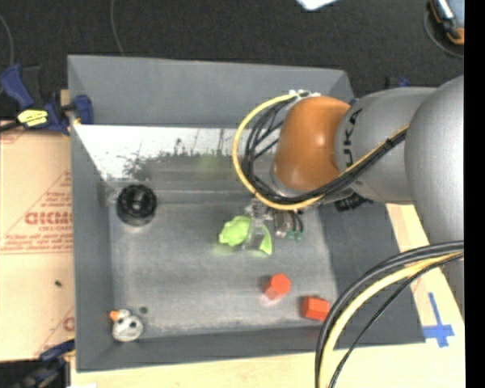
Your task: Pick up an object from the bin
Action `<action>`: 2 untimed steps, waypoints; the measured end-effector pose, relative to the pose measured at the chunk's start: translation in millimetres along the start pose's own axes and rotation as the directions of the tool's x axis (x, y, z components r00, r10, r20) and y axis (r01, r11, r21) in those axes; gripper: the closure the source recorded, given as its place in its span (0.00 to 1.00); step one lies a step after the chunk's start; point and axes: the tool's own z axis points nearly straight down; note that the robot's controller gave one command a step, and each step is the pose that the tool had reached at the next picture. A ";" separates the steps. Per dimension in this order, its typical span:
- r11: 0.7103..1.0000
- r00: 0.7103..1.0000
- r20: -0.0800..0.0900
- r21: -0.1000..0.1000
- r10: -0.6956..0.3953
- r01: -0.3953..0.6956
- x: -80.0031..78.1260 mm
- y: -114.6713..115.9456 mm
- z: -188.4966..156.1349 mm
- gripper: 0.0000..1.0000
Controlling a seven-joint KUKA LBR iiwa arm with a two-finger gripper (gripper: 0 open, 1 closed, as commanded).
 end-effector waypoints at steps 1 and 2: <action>1.000 1.000 0.001 0.000 0.000 0.000 -0.3 0.0 -9.0 1.00; 1.000 1.000 0.002 0.000 0.000 0.000 -0.5 -0.1 -18.1 1.00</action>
Offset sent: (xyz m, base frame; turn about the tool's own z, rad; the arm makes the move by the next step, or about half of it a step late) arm -0.0001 -0.0001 0.0542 0.0000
